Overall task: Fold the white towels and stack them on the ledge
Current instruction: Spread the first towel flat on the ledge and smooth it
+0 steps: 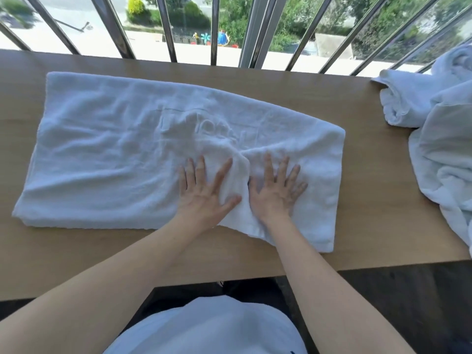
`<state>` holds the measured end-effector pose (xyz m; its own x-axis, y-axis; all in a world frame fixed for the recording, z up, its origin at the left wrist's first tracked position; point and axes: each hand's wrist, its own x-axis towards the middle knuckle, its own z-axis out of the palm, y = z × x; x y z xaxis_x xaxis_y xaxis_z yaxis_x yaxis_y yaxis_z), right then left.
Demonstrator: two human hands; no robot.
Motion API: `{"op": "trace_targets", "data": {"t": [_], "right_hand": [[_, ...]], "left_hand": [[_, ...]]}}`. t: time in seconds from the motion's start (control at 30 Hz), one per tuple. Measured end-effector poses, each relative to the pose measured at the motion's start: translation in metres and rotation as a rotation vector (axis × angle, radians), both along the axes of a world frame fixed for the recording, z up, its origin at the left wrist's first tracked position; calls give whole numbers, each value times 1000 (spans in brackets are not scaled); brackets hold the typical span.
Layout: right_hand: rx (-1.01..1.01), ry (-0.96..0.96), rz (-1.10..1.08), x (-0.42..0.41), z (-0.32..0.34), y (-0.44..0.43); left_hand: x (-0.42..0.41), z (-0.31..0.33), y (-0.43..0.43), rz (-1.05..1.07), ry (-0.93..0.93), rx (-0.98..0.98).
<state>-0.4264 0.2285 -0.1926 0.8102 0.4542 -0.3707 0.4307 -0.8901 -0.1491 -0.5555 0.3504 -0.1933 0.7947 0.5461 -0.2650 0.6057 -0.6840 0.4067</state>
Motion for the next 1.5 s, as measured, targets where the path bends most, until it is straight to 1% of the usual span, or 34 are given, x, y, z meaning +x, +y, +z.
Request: {"op": "trace_targets", "data": {"t": [0.17,0.3,0.4,0.47,0.57,0.63,0.7,0.8,0.9,1.0,1.07,1.13,1.2,1.27,1.33,1.4,1.5], "right_hand": [[-23,-55,65,15,-13,-9],[-13,-122,171,58,-16,-18],[-22,-121,277,92,-14,-25],[-21,-134,328,103,-13,-30],[13,-127,322,104,-10,-28],[77,-124,304,101,-9,-24],[124,-134,356,102,-9,-20],[104,-138,463,111,-12,-30],[67,-131,439,117,-14,-52],[48,-114,376,117,-14,-68],[37,-109,371,117,-14,-71],[27,-115,371,117,-14,-70],[44,-121,314,118,-12,-65],[107,-122,252,124,-8,-55],[120,-110,293,132,-7,-47],[84,-112,366,137,-10,-45],[88,-143,370,137,-15,-48]], "left_hand": [[-1,-7,-6,16,27,29],[4,-11,-13,60,79,70],[5,-10,-20,49,128,97],[10,-9,-25,77,141,112],[27,-6,-28,213,106,108],[40,-6,-30,277,79,126],[47,-11,-34,283,72,143],[45,-19,-36,254,108,166],[43,-18,-33,252,151,173],[57,-10,-32,290,96,172],[71,-9,-31,241,49,185],[82,-13,-33,165,99,208],[85,-17,-37,119,159,258],[79,-19,-39,30,140,273],[68,-18,-39,-134,85,270],[62,-18,-41,-236,63,279],[78,-14,-41,-224,77,280]]}}
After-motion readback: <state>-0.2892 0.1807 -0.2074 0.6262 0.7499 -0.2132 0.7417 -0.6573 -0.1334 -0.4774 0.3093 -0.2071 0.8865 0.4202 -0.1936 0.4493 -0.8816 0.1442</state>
